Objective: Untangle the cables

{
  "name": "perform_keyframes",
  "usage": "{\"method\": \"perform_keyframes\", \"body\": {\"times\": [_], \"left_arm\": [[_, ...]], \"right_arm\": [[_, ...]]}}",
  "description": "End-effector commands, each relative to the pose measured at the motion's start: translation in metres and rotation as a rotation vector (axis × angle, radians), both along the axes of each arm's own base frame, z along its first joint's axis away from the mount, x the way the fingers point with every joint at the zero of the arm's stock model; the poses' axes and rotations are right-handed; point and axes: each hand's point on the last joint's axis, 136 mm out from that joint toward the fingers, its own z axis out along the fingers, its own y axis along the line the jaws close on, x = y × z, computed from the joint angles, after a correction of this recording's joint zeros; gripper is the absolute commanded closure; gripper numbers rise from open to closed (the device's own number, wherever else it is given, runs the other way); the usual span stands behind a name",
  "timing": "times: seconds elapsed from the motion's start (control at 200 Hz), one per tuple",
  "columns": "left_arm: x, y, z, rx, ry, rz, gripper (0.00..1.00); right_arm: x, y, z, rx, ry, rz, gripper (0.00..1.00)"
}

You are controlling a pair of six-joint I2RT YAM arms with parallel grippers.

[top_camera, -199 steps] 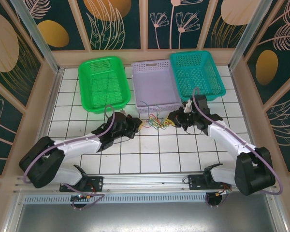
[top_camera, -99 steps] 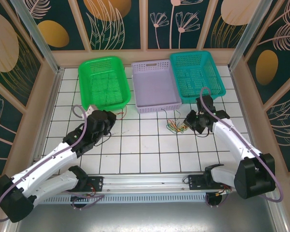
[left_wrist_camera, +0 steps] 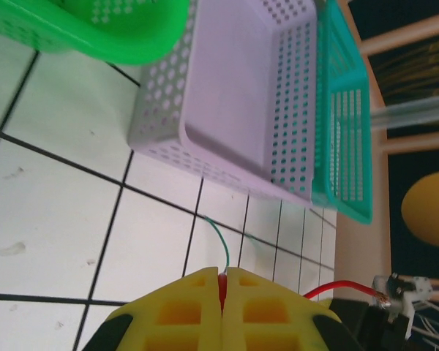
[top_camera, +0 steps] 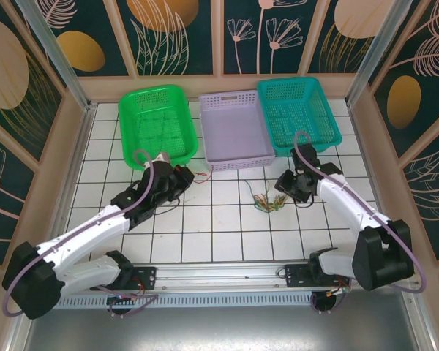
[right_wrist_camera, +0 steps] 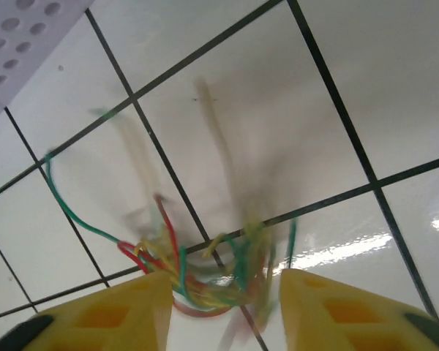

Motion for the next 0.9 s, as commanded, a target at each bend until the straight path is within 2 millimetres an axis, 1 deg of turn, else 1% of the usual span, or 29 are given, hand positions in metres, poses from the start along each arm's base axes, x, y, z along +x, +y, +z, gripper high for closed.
{"method": "perform_keyframes", "body": {"times": [0.0, 0.025, 0.075, 0.115, 0.165, 0.21, 0.26, 0.3, 0.33, 0.38, 0.45, 0.505, 0.631, 0.681, 0.706, 0.786, 0.896], "left_arm": [[0.006, -0.021, 0.027, -0.054, -0.075, -0.089, 1.00], [0.007, -0.023, 0.027, -0.057, -0.075, -0.092, 1.00], [0.009, -0.026, 0.027, -0.062, -0.070, -0.094, 1.00], [0.010, -0.030, 0.026, -0.064, -0.062, -0.105, 1.00], [0.011, -0.036, 0.025, -0.074, -0.045, -0.121, 1.00], [0.012, -0.040, 0.025, -0.086, -0.029, -0.131, 1.00], [0.013, -0.044, 0.023, -0.097, -0.013, -0.138, 1.00], [0.013, -0.046, 0.023, -0.105, -0.003, -0.141, 1.00], [0.013, -0.048, 0.024, -0.111, 0.005, -0.144, 1.00], [0.013, -0.049, 0.024, -0.114, 0.014, -0.146, 1.00], [0.012, -0.052, 0.022, -0.112, 0.031, -0.157, 1.00], [0.012, -0.054, 0.022, -0.116, 0.038, -0.164, 1.00], [0.012, -0.056, 0.022, -0.122, 0.045, -0.171, 1.00], [0.013, -0.058, 0.022, -0.126, 0.046, -0.176, 1.00], [0.012, -0.059, 0.023, -0.129, 0.047, -0.181, 1.00], [0.012, -0.060, 0.023, -0.139, 0.048, -0.187, 1.00], [0.010, -0.062, 0.024, -0.150, 0.048, -0.196, 1.00]], "right_arm": [[0.019, 0.016, 0.067, -0.046, -0.206, 0.074, 0.46], [0.020, 0.022, 0.079, -0.049, -0.242, 0.092, 0.44], [0.022, 0.037, 0.099, -0.043, -0.307, 0.128, 0.43], [0.020, 0.055, 0.112, -0.020, -0.355, 0.184, 0.42], [0.015, 0.090, 0.128, 0.040, -0.435, 0.293, 0.43], [0.008, 0.118, 0.137, 0.081, -0.494, 0.381, 0.43], [0.001, 0.144, 0.145, 0.119, -0.552, 0.456, 0.43], [-0.001, 0.158, 0.146, 0.129, -0.584, 0.493, 0.43], [0.000, 0.164, 0.146, 0.123, -0.596, 0.504, 0.43], [0.004, 0.170, 0.143, 0.120, -0.602, 0.513, 0.44], [0.010, 0.175, 0.142, 0.116, -0.614, 0.510, 0.44], [0.014, 0.180, 0.138, 0.112, -0.611, 0.519, 0.44], [0.020, 0.188, 0.124, 0.110, -0.576, 0.521, 0.51], [0.023, 0.189, 0.122, 0.113, -0.575, 0.506, 0.54], [0.025, 0.188, 0.120, 0.113, -0.573, 0.496, 0.56], [0.034, 0.182, 0.117, 0.107, -0.570, 0.449, 0.67], [0.044, 0.173, 0.118, 0.120, -0.566, 0.400, 0.82]]}}
